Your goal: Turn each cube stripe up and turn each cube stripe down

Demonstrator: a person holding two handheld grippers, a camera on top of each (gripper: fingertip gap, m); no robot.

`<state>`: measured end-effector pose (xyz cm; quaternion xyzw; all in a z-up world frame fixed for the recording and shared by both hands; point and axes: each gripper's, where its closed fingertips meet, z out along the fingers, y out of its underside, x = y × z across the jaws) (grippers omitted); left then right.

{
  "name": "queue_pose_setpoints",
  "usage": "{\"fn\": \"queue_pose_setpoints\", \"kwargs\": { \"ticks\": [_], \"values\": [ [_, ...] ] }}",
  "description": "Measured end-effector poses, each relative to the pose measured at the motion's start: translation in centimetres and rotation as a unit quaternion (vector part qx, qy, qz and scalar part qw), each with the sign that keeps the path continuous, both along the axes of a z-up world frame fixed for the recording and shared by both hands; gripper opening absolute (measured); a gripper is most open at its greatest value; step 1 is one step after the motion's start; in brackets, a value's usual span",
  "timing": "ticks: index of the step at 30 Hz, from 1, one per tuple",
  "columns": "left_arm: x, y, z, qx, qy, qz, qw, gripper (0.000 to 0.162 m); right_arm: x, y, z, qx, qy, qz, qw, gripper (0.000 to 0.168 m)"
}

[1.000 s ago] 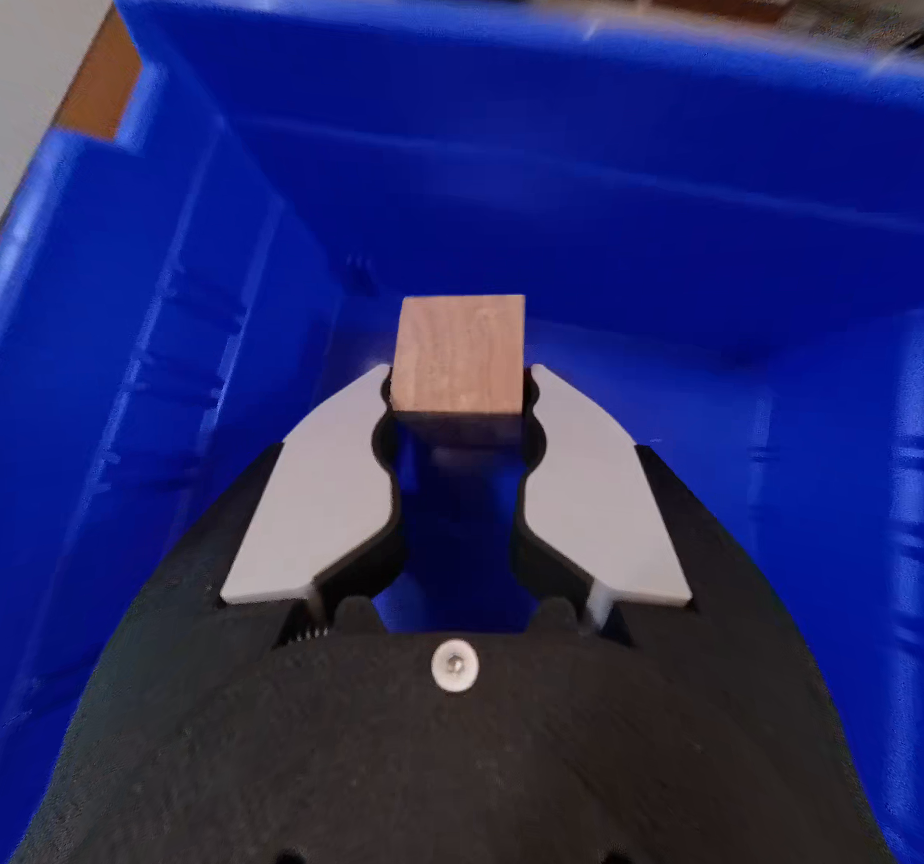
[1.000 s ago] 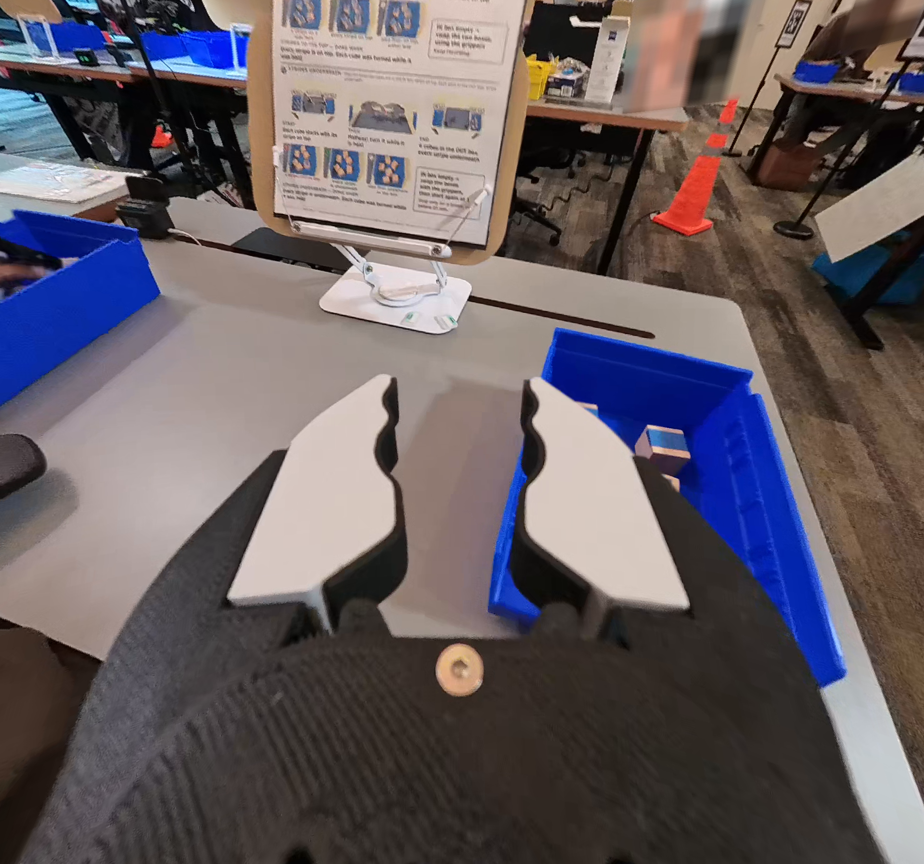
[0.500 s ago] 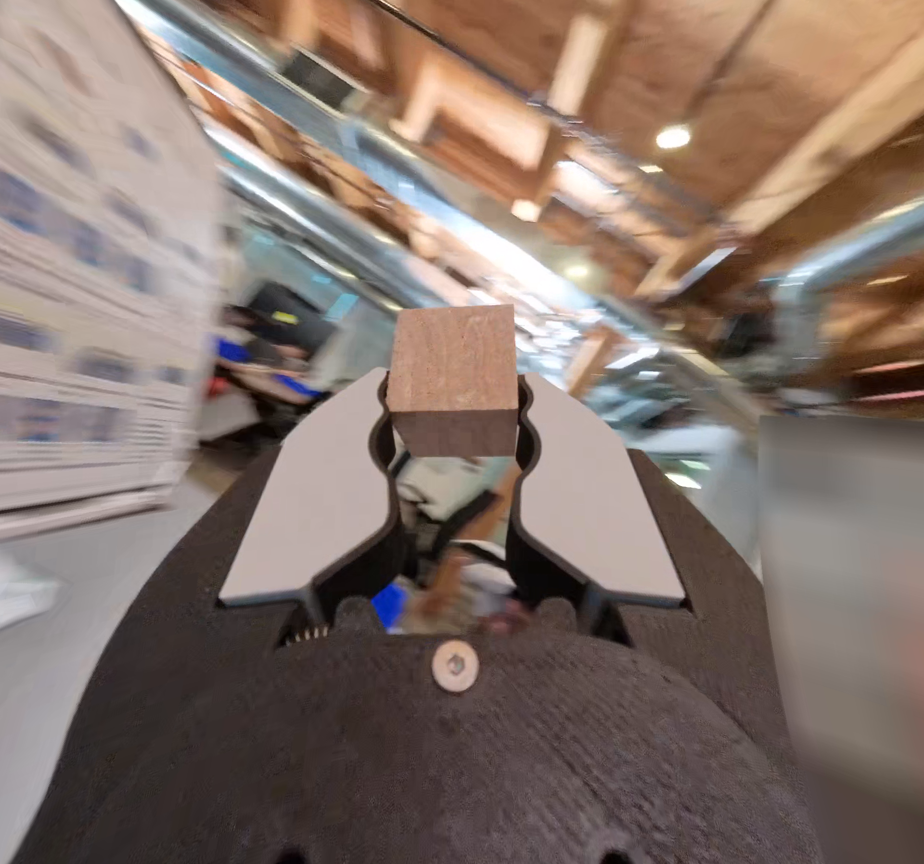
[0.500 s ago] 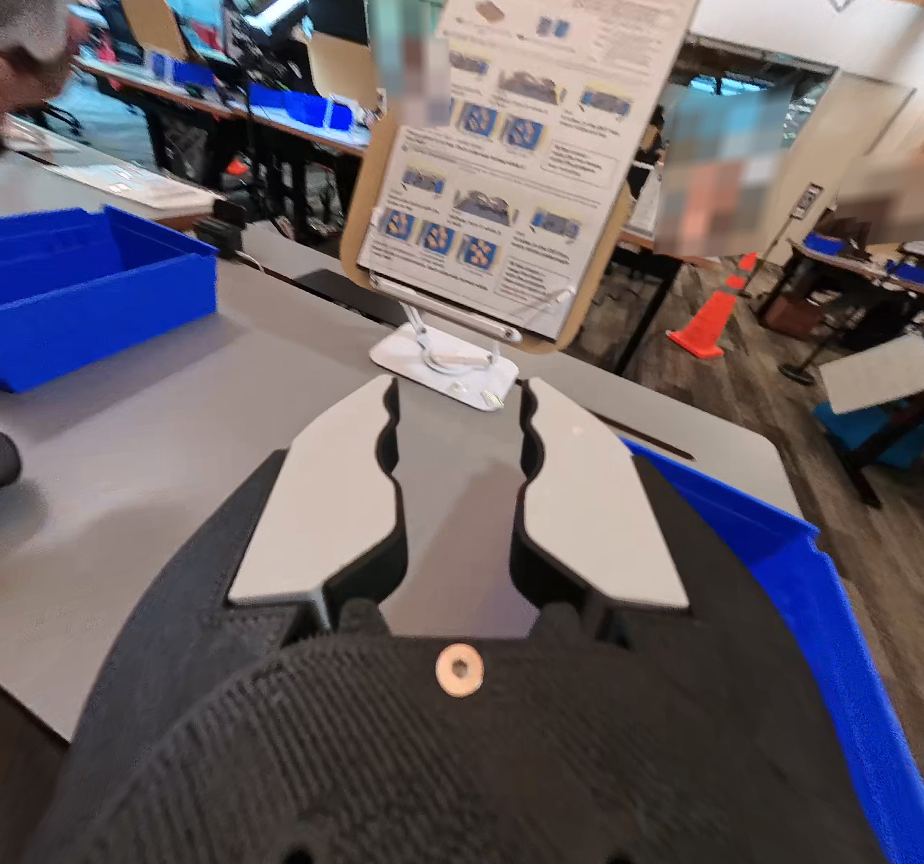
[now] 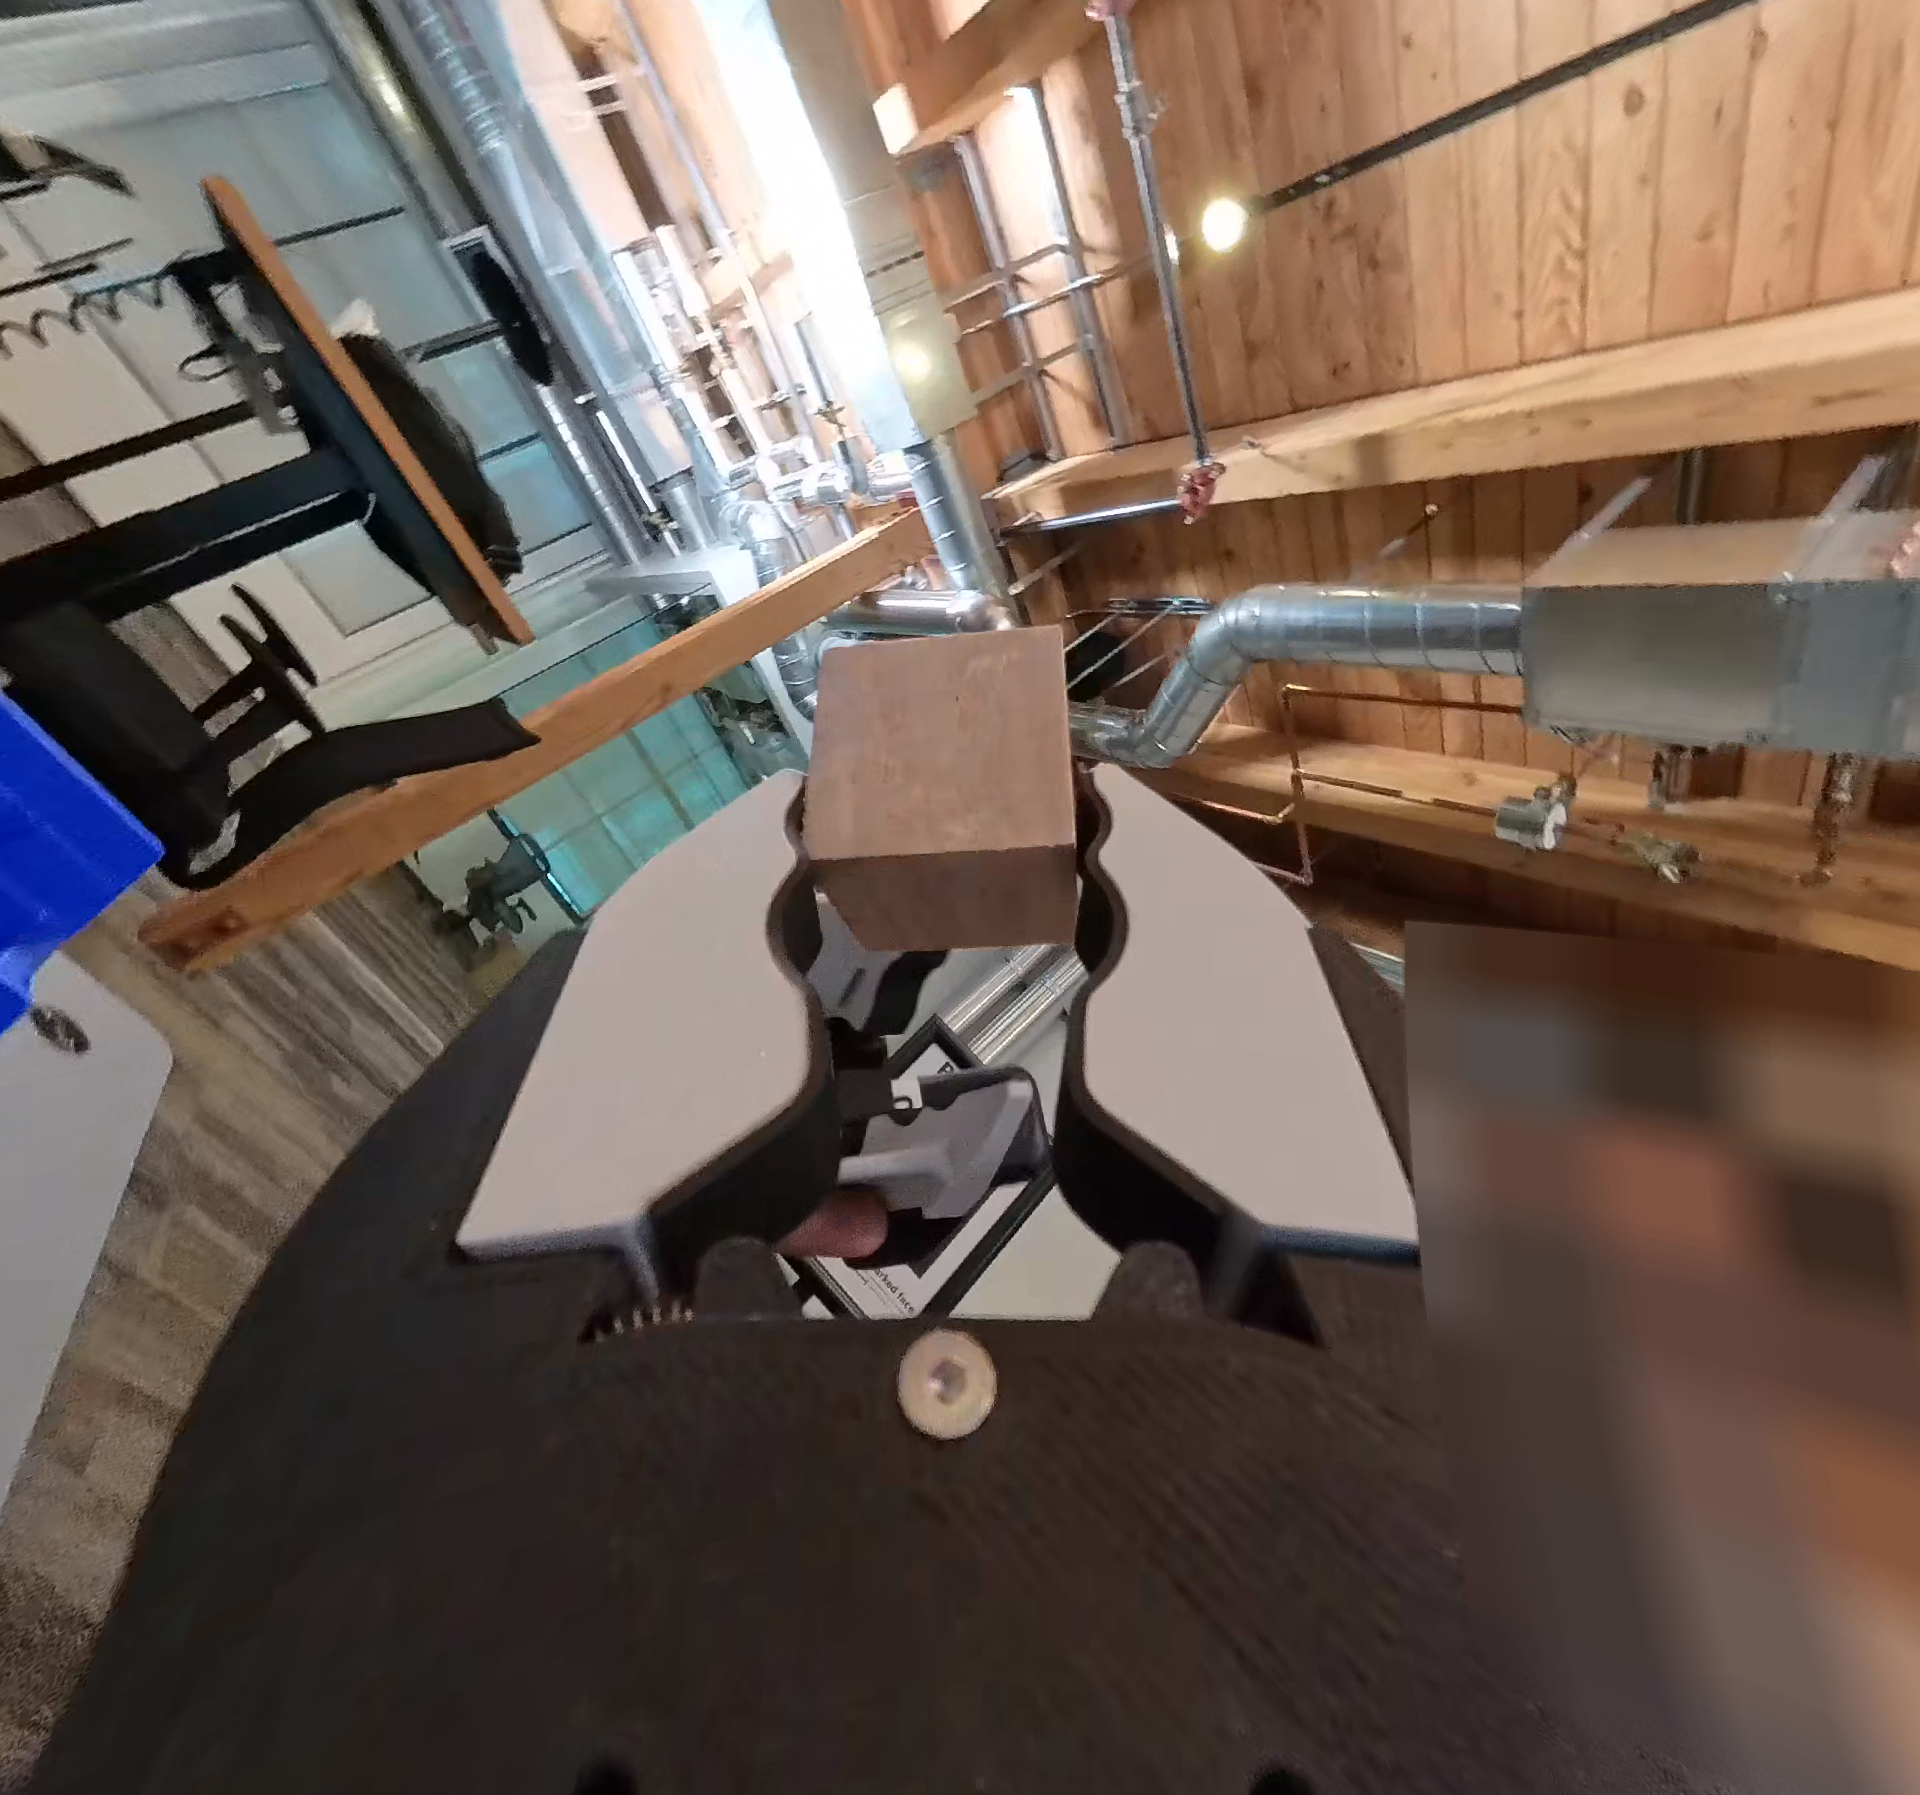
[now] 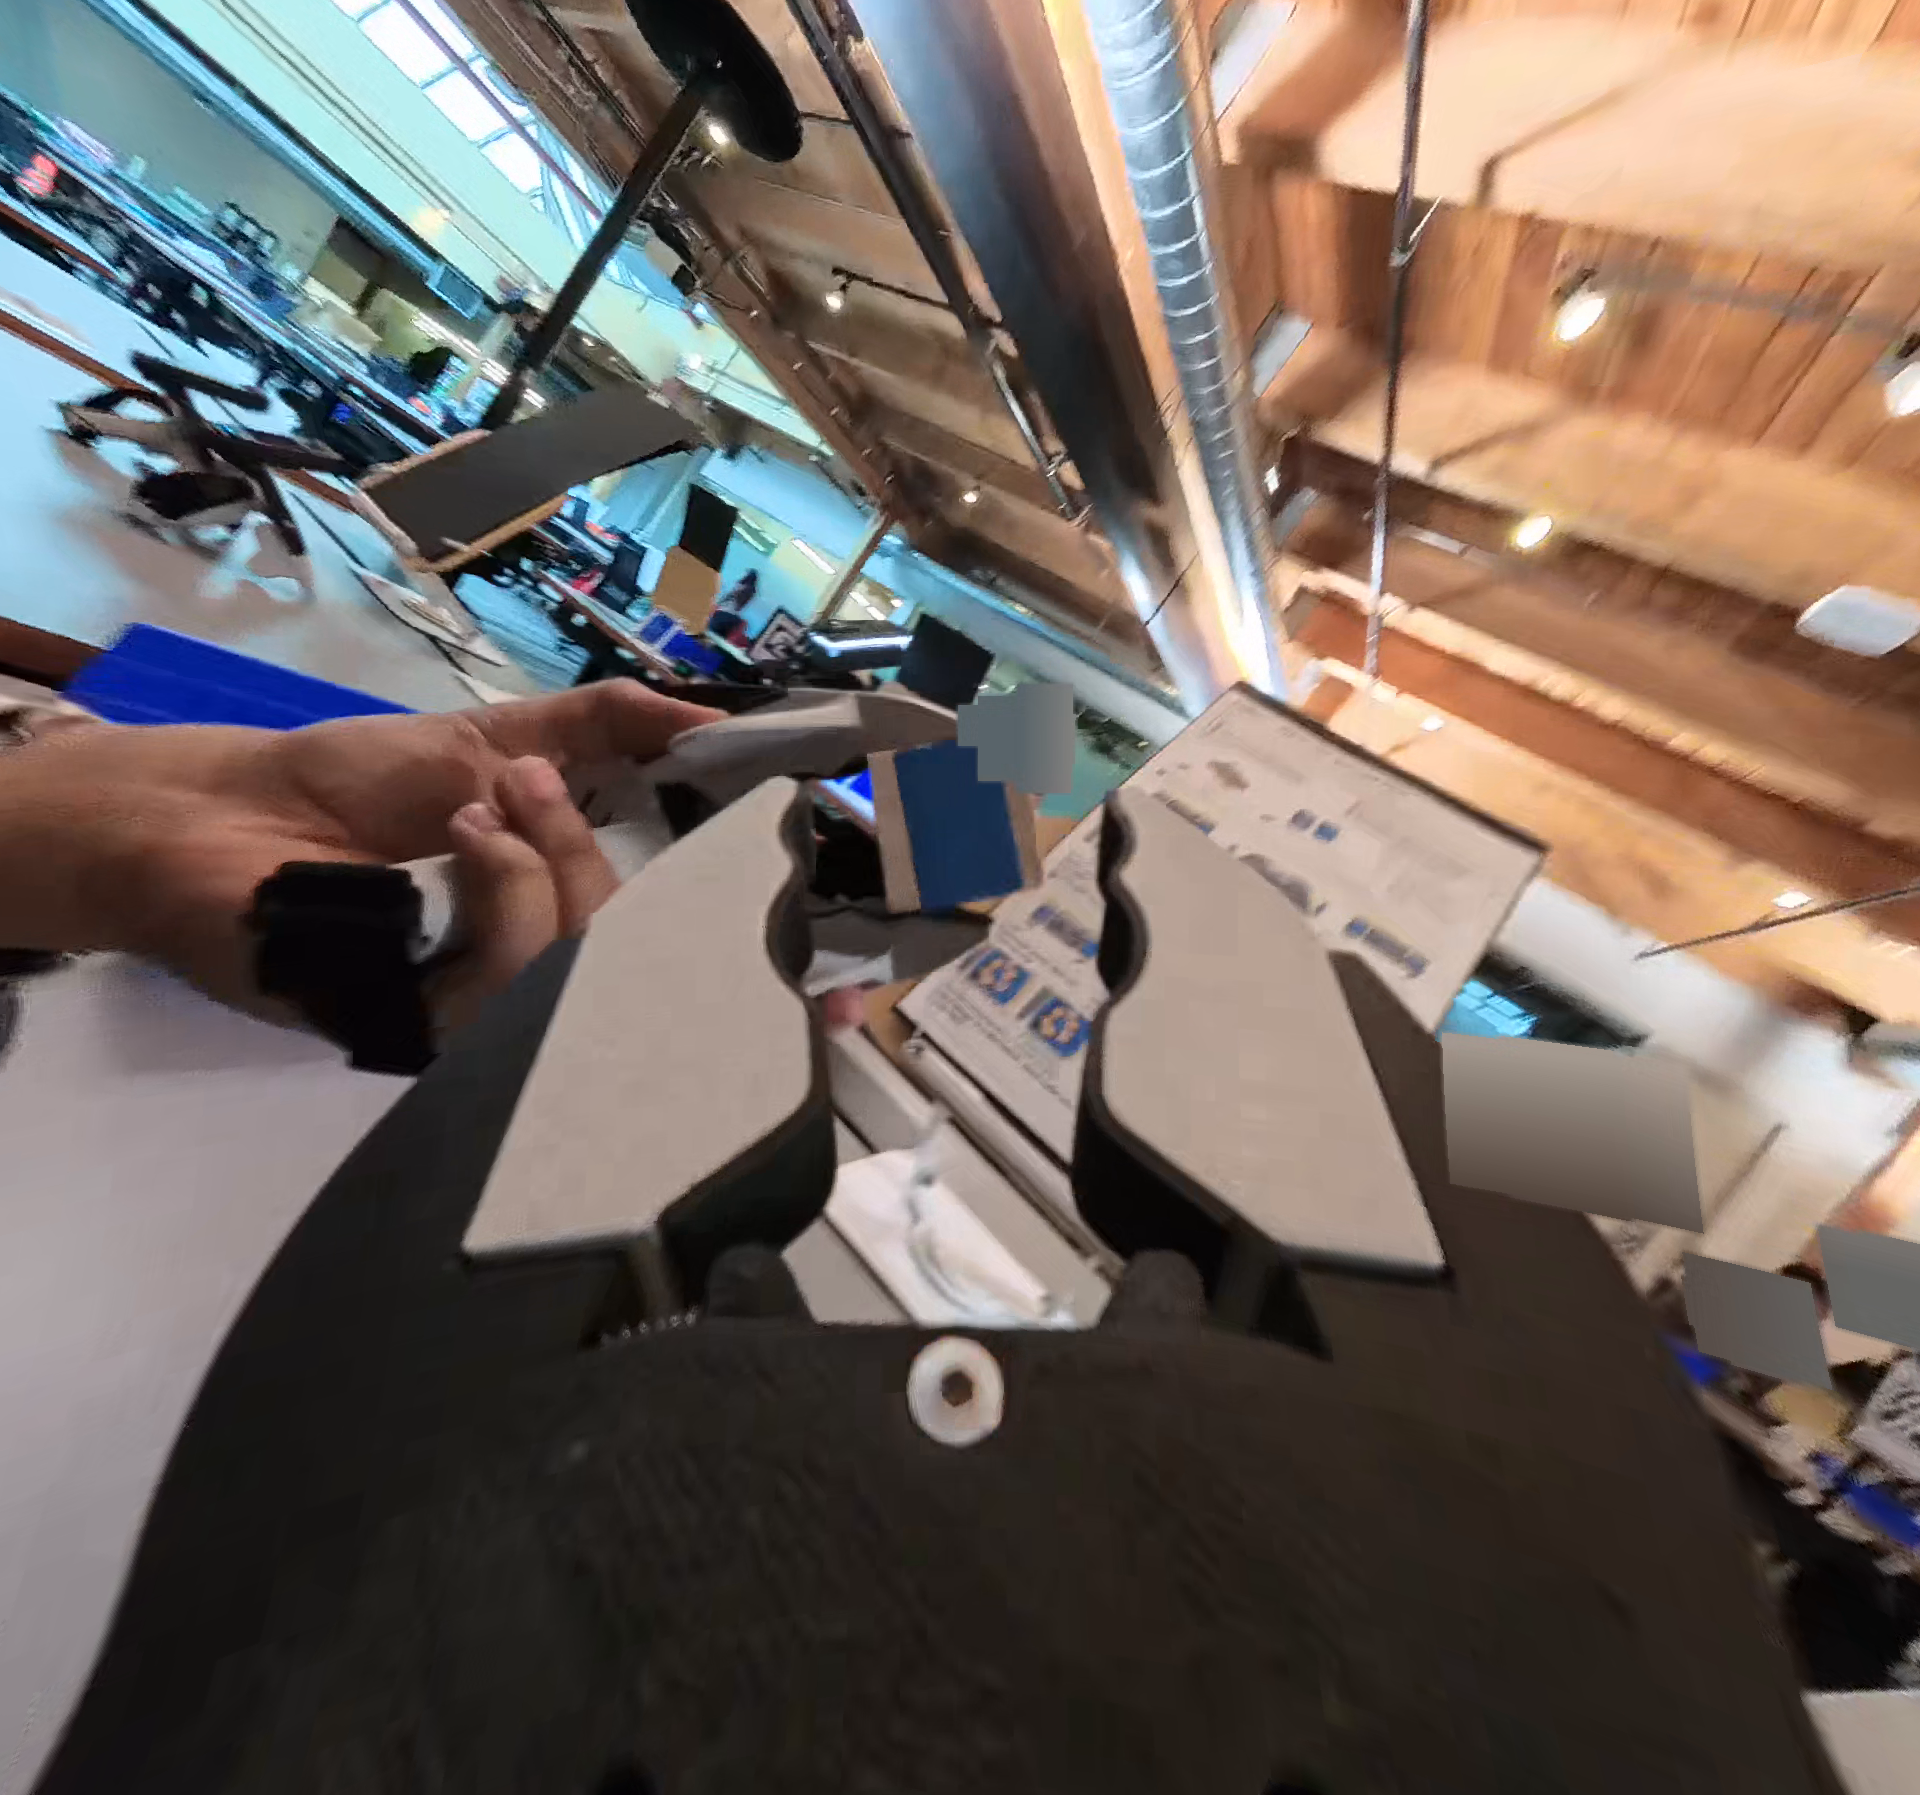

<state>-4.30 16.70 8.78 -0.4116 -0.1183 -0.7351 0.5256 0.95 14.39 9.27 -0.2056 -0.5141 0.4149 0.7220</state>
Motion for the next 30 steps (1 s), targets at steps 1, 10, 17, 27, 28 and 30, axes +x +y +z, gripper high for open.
{"fn": "queue_pose_setpoints", "kwargs": {
  "ticks": [1,10,17,27,28,30],
  "values": [
    [0.5,0.2,-0.3,-0.009,-0.002,-0.003,1.000,0.047,-0.1,0.0,-0.2,0.017,0.003,-0.010,1.000,0.051],
    [4.1,-0.2,-0.6,-0.020,0.024,-0.032,0.999,0.047,-0.7,1.1,-0.8,0.000,-0.015,-0.019,1.000,0.056],
    [6.2,-0.4,-1.1,-0.013,0.046,-0.068,0.997,0.047,-0.8,1.0,-1.3,0.035,-0.027,-0.031,0.999,0.045],
    [4.6,-0.2,-0.4,-0.019,0.088,0.002,0.996,0.086,1.9,7.2,2.0,0.007,0.003,-0.125,0.992,0.045],
    [4.3,-0.3,-0.3,-0.017,0.087,0.006,0.996,0.086,2.9,9.3,2.6,-0.017,0.009,-0.147,0.989,0.045],
    [3.8,-0.4,0.0,-0.014,0.086,0.012,0.996,0.086,4.9,14.2,3.0,-0.070,0.014,-0.198,0.978,0.045]
  ]
}}
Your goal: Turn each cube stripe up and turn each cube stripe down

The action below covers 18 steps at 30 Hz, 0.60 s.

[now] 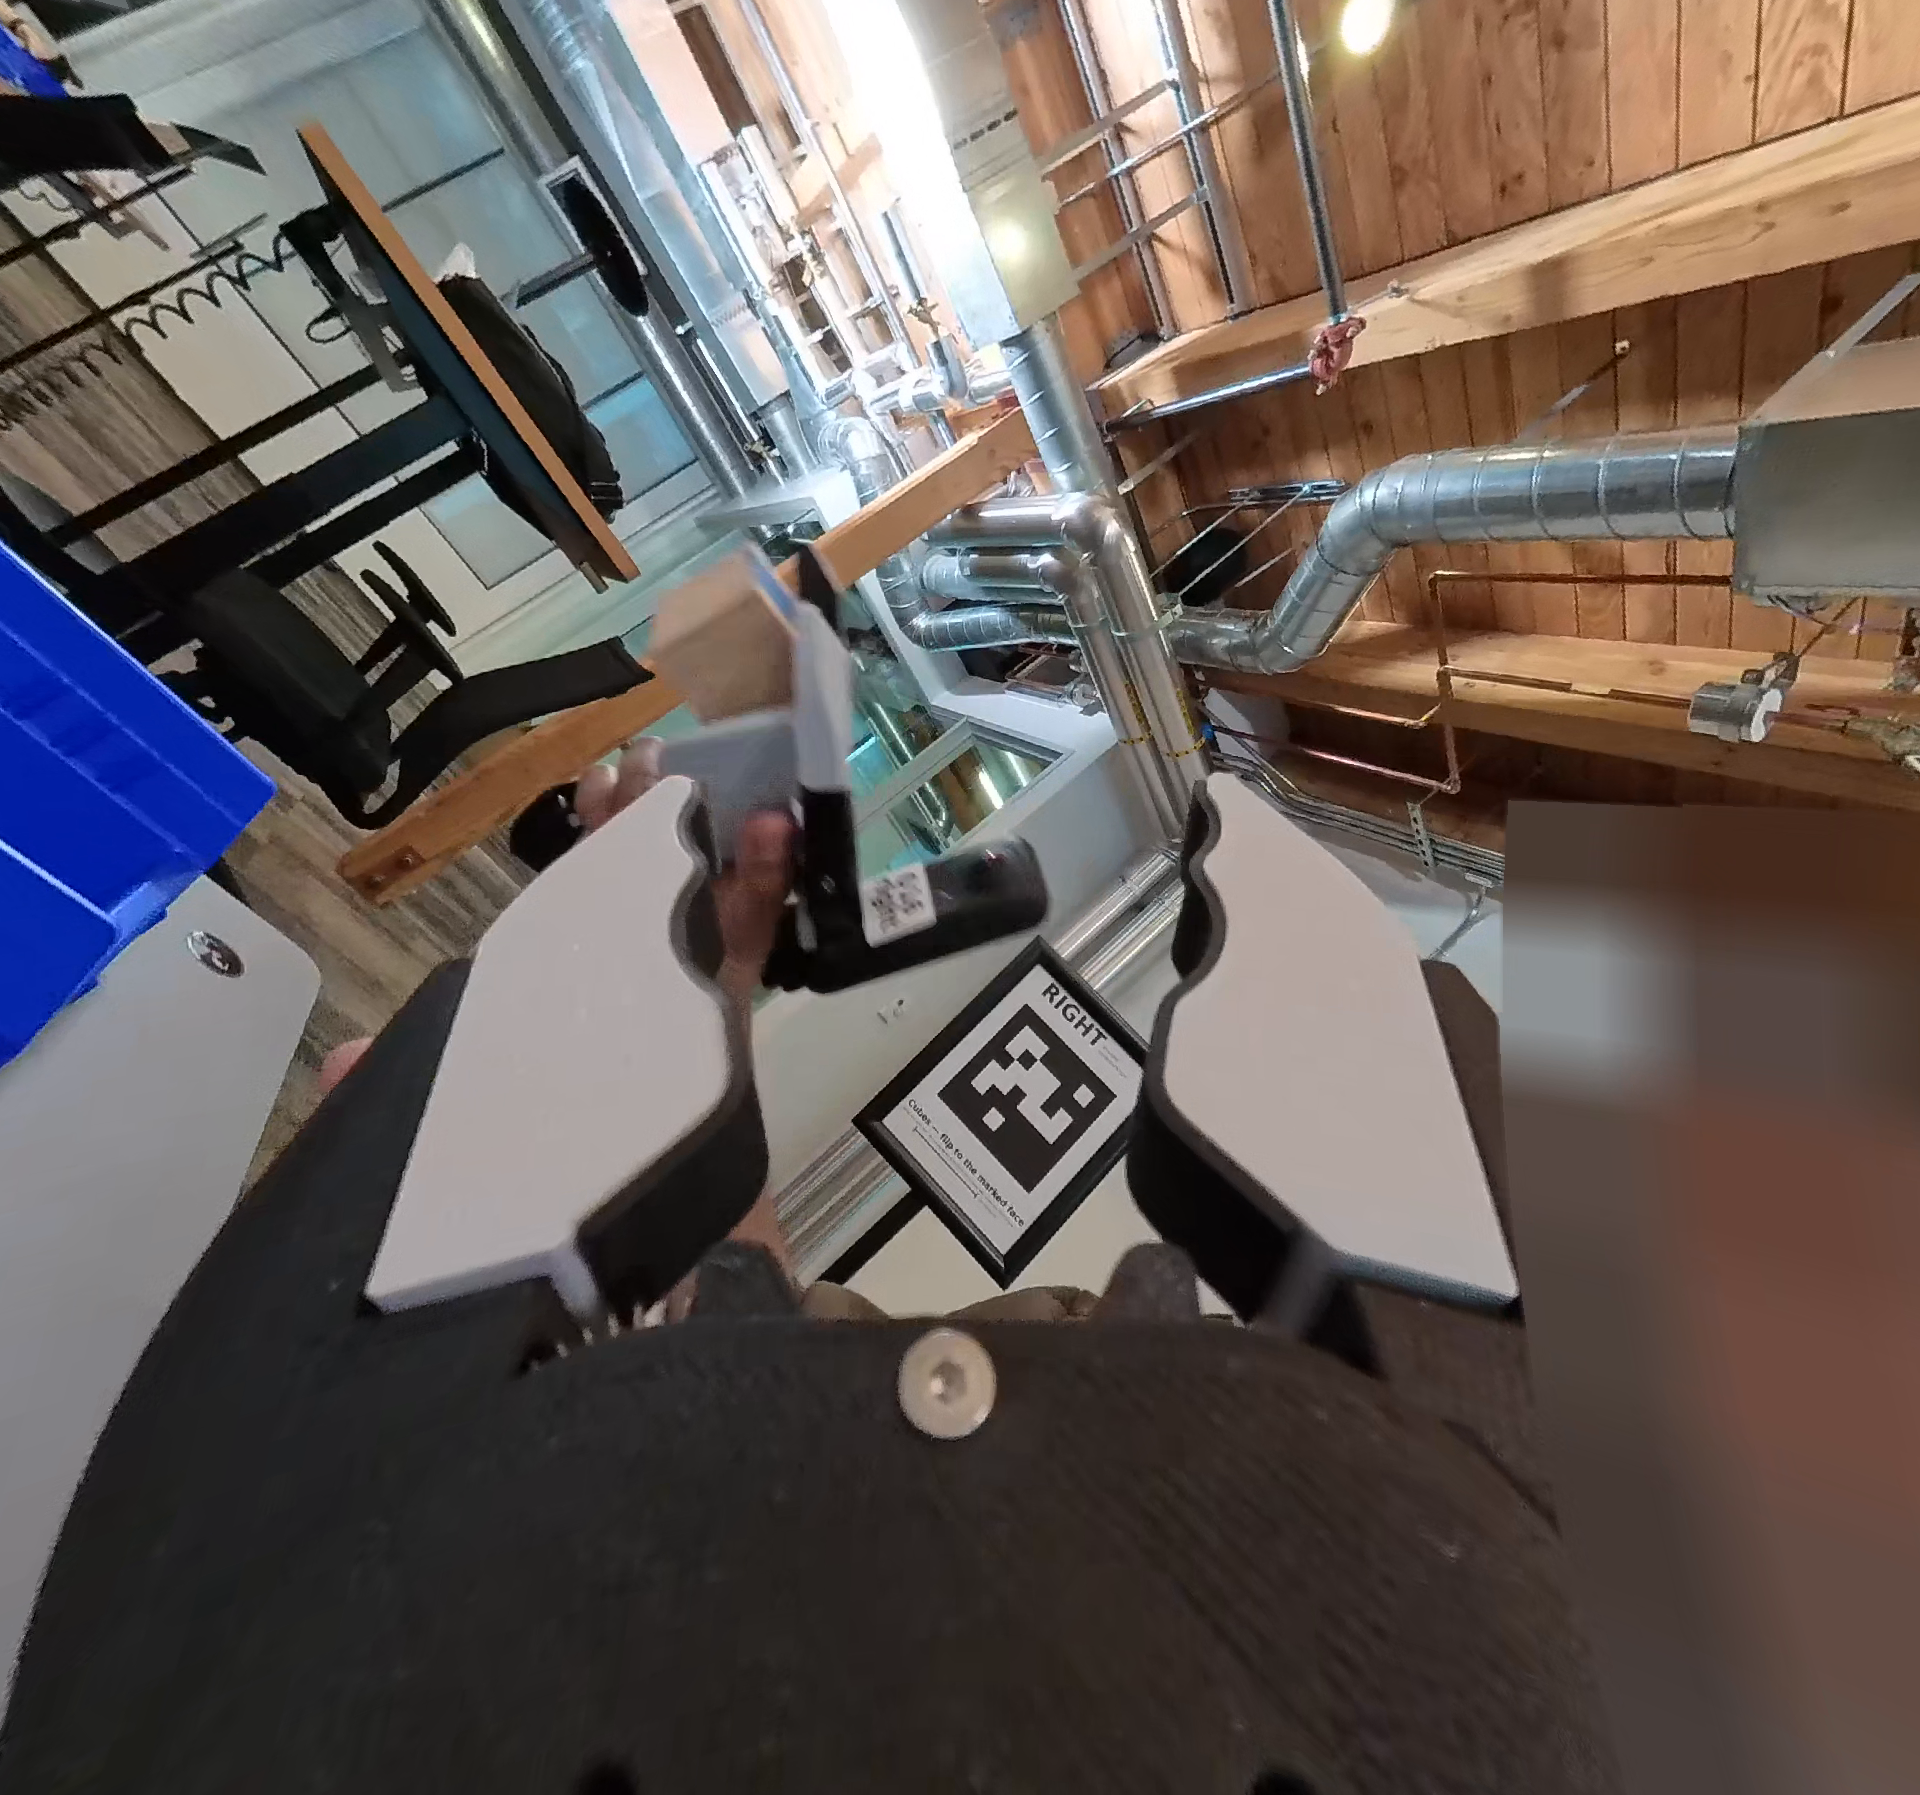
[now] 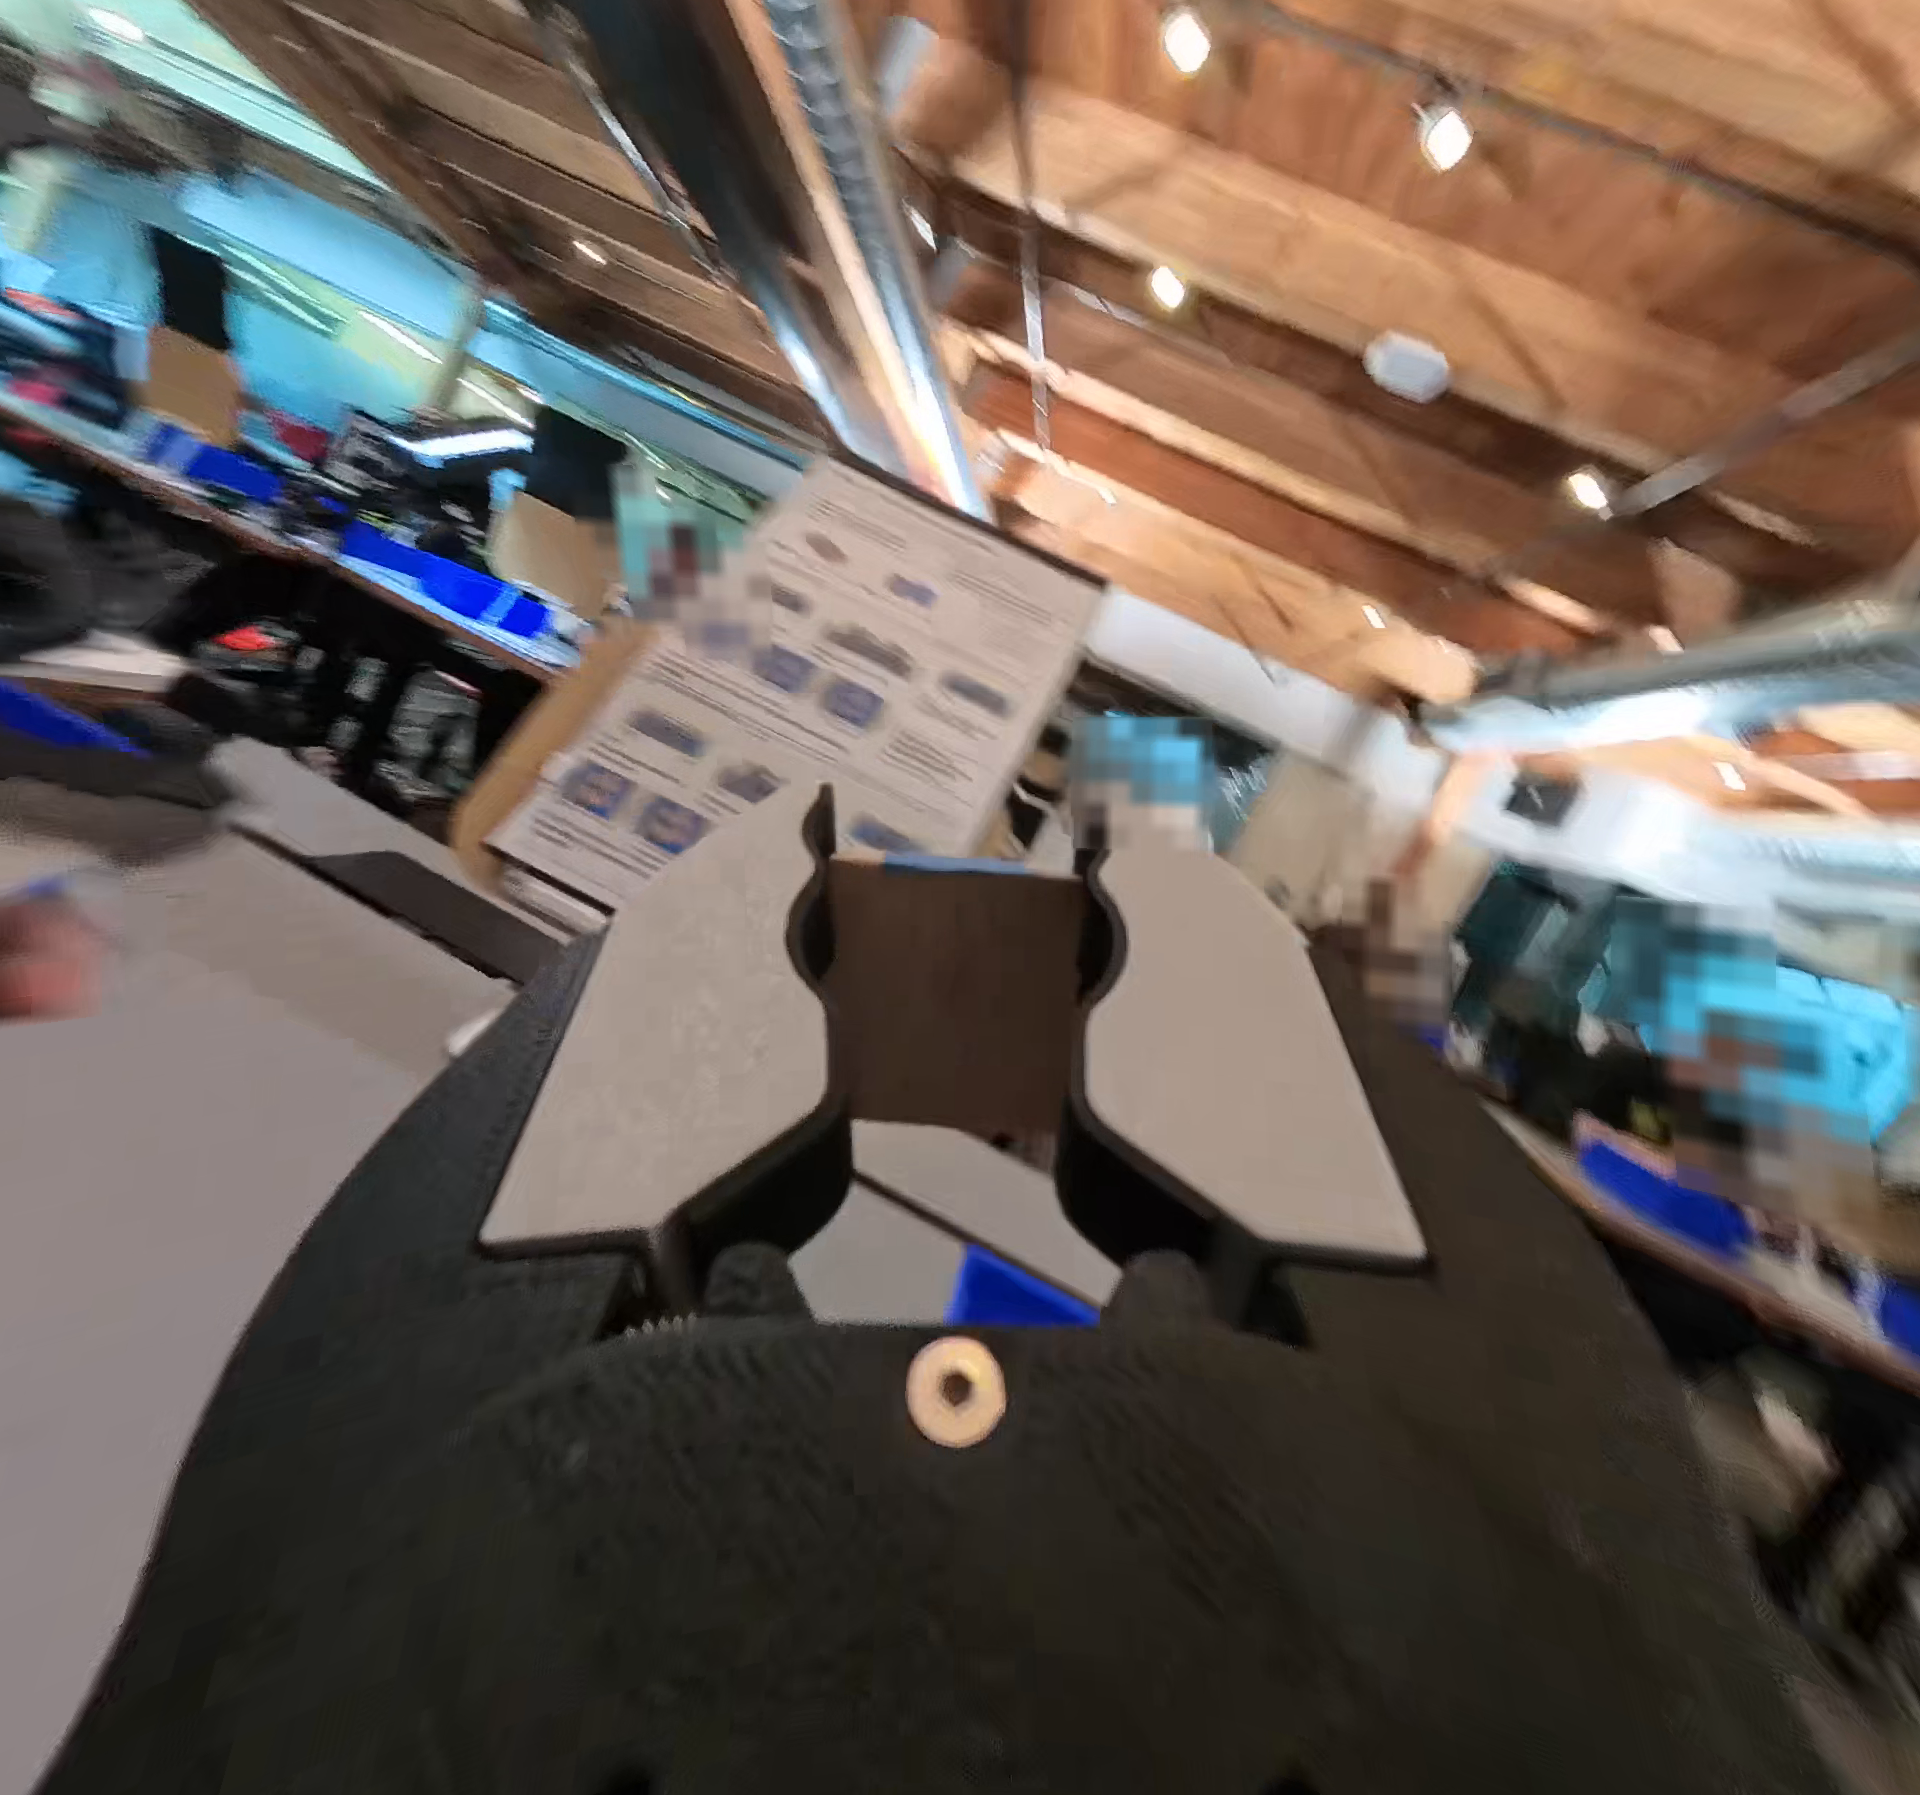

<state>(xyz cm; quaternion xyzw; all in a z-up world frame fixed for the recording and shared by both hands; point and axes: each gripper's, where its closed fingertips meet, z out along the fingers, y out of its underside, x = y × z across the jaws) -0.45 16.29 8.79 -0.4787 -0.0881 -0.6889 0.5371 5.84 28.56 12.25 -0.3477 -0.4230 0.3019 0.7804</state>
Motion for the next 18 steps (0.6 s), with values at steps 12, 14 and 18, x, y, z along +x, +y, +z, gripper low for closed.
{"fn": "queue_pose_setpoints", "kwargs": {
  "ticks": [12,14,18],
  "values": [
    [-0.1,0.7,-0.9,-0.011,-0.023,-0.018,1.000,0.078,6.4,21.2,-23.8,-0.429,-0.209,-0.189,0.858,0.045],
    [-0.3,0.8,-1.1,-0.016,-0.029,-0.019,0.999,0.076,6.0,21.1,-25.0,-0.441,-0.230,-0.186,0.847,0.045],
    [-0.5,0.9,-1.4,-0.019,-0.038,-0.018,0.999,0.074,5.7,21.0,-26.8,-0.466,-0.249,-0.177,0.830,0.045]
  ]
}}
